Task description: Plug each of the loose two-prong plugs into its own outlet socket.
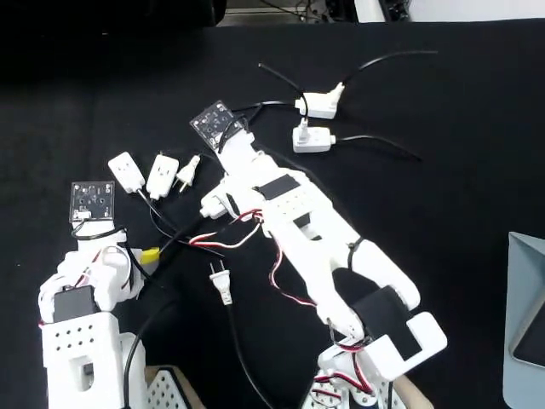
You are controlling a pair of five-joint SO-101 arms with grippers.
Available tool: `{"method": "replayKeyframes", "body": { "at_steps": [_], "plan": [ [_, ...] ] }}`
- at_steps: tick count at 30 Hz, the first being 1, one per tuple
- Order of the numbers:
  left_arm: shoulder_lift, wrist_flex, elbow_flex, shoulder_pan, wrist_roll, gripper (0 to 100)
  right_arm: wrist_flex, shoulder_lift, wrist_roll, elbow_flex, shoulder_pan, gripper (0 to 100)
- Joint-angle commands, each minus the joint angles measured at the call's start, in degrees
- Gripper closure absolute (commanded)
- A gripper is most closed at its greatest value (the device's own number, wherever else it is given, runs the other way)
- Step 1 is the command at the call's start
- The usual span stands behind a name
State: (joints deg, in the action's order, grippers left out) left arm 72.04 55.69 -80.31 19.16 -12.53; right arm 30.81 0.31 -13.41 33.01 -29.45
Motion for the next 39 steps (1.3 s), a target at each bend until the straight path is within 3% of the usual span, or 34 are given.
{"method": "replayKeyframes", "body": {
  "at_steps": [1, 27, 39],
  "plan": [
    [0.53, 0.18, 0.22, -0.66, 0.44, 68, 2.2, -1.1, 0.62, -3.21, -1.05, 98.7],
    [0.53, 0.26, 0.22, -0.66, 0.35, 68, -0.53, 7.43, 0.7, -3.3, 2.11, 98.7],
    [0.53, 0.26, 0.22, -0.57, 0.26, 68, 11.25, 15.96, 0.7, -14.02, 2.02, 98.7]
  ]
}}
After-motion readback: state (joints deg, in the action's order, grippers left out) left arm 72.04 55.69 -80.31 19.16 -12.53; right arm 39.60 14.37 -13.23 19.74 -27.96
